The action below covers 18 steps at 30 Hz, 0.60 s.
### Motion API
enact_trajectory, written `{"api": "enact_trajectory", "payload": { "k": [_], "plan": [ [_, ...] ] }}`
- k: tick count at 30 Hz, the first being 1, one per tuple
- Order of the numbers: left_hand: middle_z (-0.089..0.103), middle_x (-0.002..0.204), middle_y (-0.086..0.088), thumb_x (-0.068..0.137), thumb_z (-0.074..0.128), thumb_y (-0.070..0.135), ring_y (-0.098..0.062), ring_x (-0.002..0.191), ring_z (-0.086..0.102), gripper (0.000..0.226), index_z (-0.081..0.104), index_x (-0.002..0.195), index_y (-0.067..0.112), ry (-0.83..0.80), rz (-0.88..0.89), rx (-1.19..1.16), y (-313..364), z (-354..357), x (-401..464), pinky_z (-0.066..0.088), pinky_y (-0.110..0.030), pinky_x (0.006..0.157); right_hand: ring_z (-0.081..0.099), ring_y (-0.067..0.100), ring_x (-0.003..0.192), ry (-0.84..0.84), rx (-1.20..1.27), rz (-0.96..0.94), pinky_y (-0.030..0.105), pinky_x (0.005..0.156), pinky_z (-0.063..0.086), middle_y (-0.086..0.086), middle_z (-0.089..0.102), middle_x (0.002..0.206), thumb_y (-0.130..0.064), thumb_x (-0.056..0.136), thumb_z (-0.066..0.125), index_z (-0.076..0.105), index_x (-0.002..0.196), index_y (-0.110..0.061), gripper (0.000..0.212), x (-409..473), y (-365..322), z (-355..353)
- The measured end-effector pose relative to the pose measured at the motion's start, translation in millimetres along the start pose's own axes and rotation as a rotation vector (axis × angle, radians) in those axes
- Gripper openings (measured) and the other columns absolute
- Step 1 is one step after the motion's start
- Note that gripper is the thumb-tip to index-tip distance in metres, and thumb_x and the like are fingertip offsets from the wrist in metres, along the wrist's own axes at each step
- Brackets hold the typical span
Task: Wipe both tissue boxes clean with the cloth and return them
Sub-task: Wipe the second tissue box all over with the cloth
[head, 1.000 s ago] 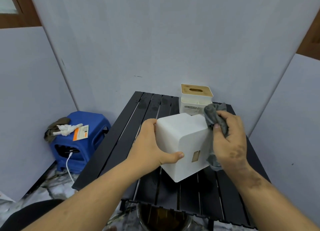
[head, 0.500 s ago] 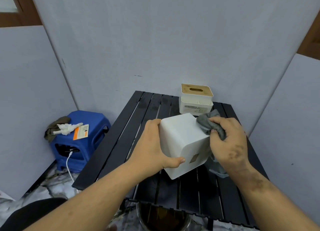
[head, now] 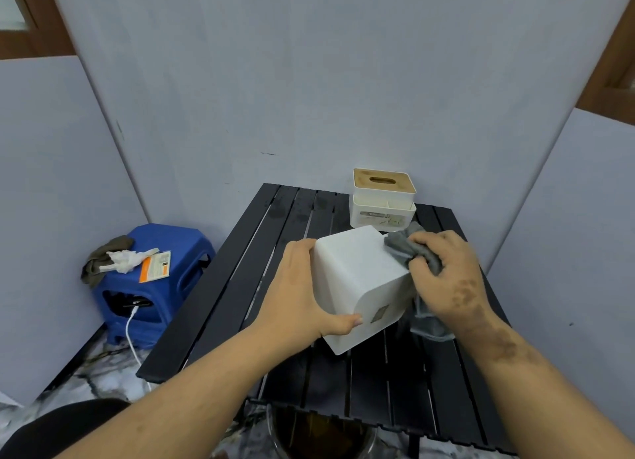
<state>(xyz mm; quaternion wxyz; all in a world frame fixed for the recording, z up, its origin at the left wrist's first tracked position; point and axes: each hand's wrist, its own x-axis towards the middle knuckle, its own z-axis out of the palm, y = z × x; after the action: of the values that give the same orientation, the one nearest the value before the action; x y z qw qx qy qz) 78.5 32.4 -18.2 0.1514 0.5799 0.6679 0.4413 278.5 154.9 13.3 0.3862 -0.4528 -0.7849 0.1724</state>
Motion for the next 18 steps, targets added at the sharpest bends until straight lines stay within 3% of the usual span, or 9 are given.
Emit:
{"api": "enact_trajectory", "payload": {
  "k": [2, 6, 8, 11, 13, 16, 18],
  "plan": [
    [0.042, 0.128, 0.016, 0.047, 0.091, 0.055, -0.006, 0.119, 0.049, 0.101, 0.028, 0.126, 0.045, 0.005, 0.0, -0.007, -1, 1, -1, 0.052, -0.038, 0.096, 0.046, 0.024, 0.096, 0.007, -0.062, -0.049, 0.047, 0.084, 0.048, -0.004, 0.053, 0.098, -0.026, 0.078, 0.048, 0.07, 0.111, -0.023, 0.04, -6, -9, 6],
    [0.045, 0.125, 0.014, 0.048, 0.094, 0.049, -0.007, 0.113, 0.054, 0.1, 0.032, 0.125, 0.04, 0.009, 0.022, -0.034, -3, 4, -3, 0.056, -0.038, 0.088, 0.045, 0.016, 0.09, -0.122, -0.063, -0.348, 0.042, 0.079, 0.043, -0.01, 0.055, 0.096, -0.029, 0.075, 0.047, 0.066, 0.106, -0.032, 0.036, -24, -35, 13],
    [0.044, 0.126, 0.015, 0.048, 0.093, 0.049, -0.007, 0.114, 0.052, 0.1, 0.031, 0.125, 0.042, -0.007, 0.035, -0.027, -3, 5, -4, 0.055, -0.038, 0.089, 0.046, 0.016, 0.091, -0.13, -0.037, -0.382, 0.043, 0.079, 0.045, -0.011, 0.055, 0.095, -0.032, 0.076, 0.05, 0.066, 0.106, -0.035, 0.035, -17, -29, 11],
    [0.04, 0.128, 0.017, 0.048, 0.091, 0.052, -0.008, 0.117, 0.048, 0.104, 0.027, 0.129, 0.044, -0.033, 0.042, -0.006, -2, 4, -3, 0.052, -0.038, 0.095, 0.049, 0.023, 0.096, -0.007, -0.023, -0.163, 0.046, 0.087, 0.047, -0.004, 0.056, 0.098, -0.03, 0.081, 0.056, 0.07, 0.113, -0.029, 0.035, 1, -6, 7],
    [0.037, 0.131, 0.017, 0.049, 0.091, 0.053, -0.007, 0.12, 0.046, 0.107, 0.025, 0.133, 0.042, -0.055, 0.04, 0.013, -3, 3, -4, 0.051, -0.037, 0.098, 0.054, 0.025, 0.1, 0.023, 0.039, -0.009, 0.037, 0.089, 0.046, 0.001, 0.057, 0.101, -0.022, 0.085, 0.061, 0.069, 0.118, -0.023, 0.034, 7, 6, 4],
    [0.037, 0.136, 0.017, 0.049, 0.088, 0.055, -0.007, 0.124, 0.045, 0.113, 0.024, 0.14, 0.037, -0.081, 0.019, 0.02, -6, -1, -3, 0.048, -0.037, 0.104, 0.06, 0.014, 0.103, -0.021, 0.289, 0.137, 0.027, 0.09, 0.048, -0.004, 0.064, 0.113, -0.015, 0.091, 0.062, 0.065, 0.122, -0.023, 0.033, 4, 11, 0],
    [0.037, 0.14, 0.016, 0.05, 0.091, 0.051, -0.009, 0.128, 0.044, 0.119, 0.023, 0.146, 0.032, -0.092, 0.016, 0.025, -9, -4, 0, 0.045, -0.035, 0.109, 0.063, 0.006, 0.101, -0.063, 0.405, 0.138, 0.025, 0.088, 0.05, -0.013, 0.067, 0.111, -0.014, 0.092, 0.063, 0.066, 0.117, -0.026, 0.028, 0, 12, -3]
  ]
}}
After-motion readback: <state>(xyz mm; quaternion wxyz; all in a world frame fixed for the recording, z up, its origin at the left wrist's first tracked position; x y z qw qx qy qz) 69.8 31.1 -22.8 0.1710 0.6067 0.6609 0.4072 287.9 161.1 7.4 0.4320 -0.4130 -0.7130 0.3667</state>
